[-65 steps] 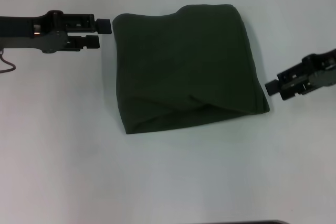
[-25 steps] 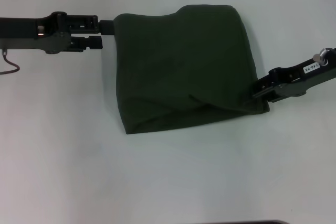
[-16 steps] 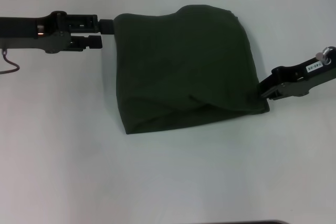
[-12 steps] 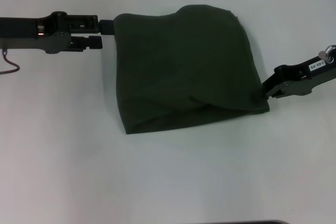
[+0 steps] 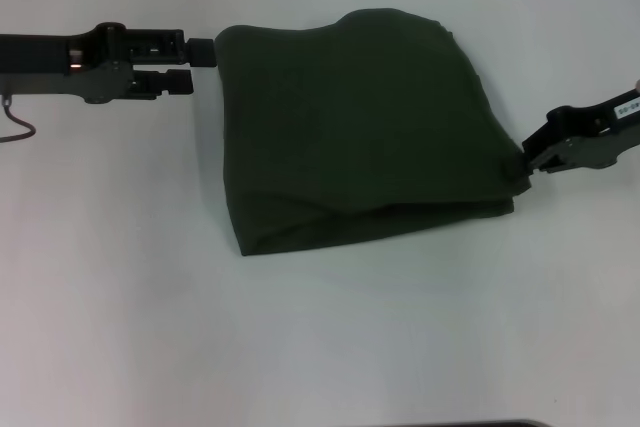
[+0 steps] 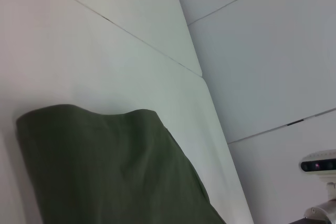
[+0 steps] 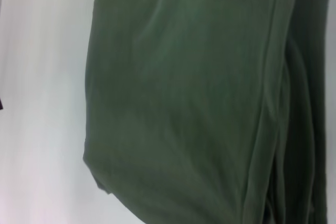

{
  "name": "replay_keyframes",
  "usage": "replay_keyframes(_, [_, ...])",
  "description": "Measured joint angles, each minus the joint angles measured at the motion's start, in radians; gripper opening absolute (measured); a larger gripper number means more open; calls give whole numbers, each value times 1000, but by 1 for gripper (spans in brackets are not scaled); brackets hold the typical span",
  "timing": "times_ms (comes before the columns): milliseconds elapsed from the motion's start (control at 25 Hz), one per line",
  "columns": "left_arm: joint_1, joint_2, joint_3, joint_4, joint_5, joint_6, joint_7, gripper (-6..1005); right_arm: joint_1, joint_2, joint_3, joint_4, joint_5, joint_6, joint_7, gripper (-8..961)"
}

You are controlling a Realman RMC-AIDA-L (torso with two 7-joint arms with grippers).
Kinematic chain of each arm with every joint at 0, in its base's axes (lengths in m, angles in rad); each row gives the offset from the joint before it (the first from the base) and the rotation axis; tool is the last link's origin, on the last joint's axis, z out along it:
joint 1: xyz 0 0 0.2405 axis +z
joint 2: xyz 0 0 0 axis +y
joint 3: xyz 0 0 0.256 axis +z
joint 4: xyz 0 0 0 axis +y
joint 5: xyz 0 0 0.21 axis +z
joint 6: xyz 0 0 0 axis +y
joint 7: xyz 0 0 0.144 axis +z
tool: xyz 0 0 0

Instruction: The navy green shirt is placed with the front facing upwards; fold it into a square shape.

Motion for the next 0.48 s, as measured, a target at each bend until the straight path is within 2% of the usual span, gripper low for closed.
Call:
replay_keyframes(240, [2, -2, -4, 0, 0, 1, 0, 729, -1, -7, -4, 9, -21, 35, 11, 11])
replay_keyframes(480, [-1, -2, 0, 0, 0, 4, -1, 729, 1, 1, -16, 13, -52, 77, 26, 11])
